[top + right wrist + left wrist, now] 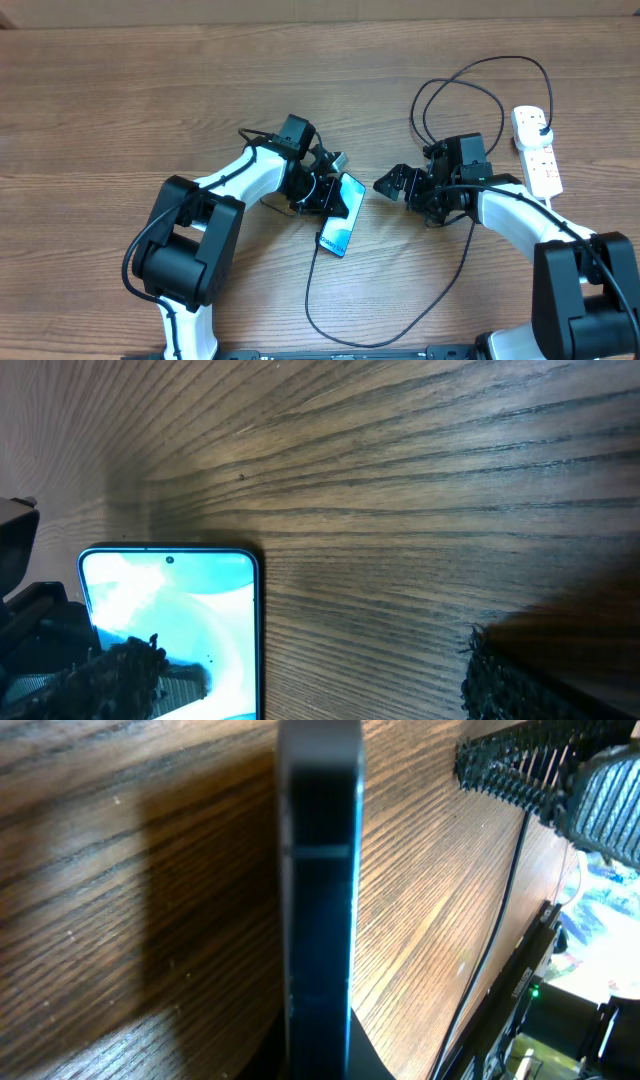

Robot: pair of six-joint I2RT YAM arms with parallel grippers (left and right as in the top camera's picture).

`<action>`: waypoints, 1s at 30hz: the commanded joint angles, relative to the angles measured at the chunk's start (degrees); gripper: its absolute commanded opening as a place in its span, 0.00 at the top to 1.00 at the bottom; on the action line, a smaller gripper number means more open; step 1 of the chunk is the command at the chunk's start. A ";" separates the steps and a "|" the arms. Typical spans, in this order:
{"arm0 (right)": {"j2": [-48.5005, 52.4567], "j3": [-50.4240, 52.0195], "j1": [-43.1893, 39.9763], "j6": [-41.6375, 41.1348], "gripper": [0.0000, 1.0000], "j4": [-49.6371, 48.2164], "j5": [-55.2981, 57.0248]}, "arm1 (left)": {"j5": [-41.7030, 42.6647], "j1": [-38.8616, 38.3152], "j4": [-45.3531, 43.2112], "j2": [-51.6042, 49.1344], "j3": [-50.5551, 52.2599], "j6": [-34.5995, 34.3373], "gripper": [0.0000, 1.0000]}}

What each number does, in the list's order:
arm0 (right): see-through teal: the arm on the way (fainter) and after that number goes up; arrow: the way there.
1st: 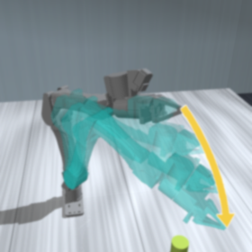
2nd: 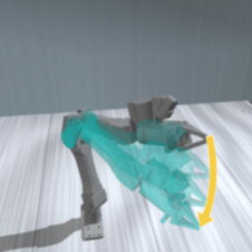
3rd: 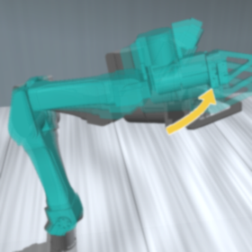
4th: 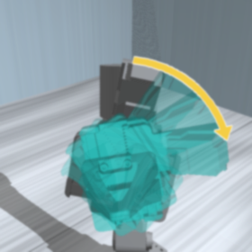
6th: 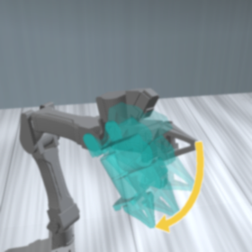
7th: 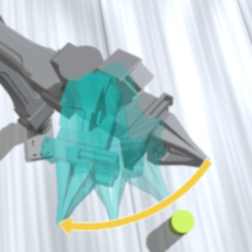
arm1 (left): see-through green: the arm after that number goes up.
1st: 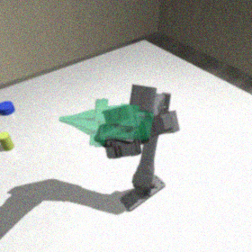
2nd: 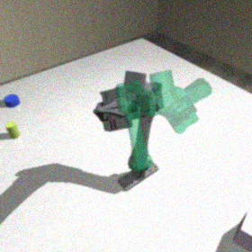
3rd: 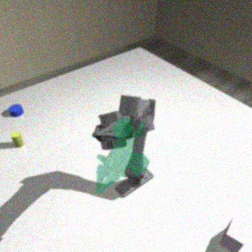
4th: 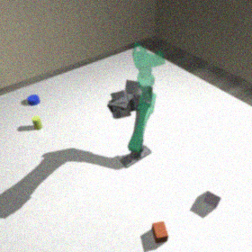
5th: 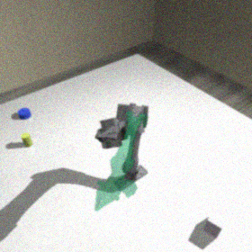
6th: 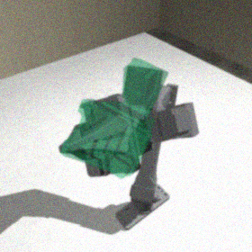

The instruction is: Plug charger to phone and switch on socket

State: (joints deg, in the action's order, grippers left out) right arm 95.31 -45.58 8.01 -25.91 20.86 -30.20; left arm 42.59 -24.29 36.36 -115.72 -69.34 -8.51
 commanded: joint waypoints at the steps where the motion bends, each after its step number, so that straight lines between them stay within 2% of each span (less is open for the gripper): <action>1: 0.48 0.48 -0.04 0.07 0.00 0.28 3.63 | -11.52 0.15 -0.72 -1.27 1.81 -0.52 0.96; 30: 0.48 0.48 -0.04 0.07 0.00 -0.74 3.63 | -12.83 -0.98 -1.73 -1.27 1.81 -0.79 0.96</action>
State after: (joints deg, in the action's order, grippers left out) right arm 95.31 -45.58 8.01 -25.89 20.75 -30.17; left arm 41.87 -24.77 35.75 -115.48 -69.34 -9.37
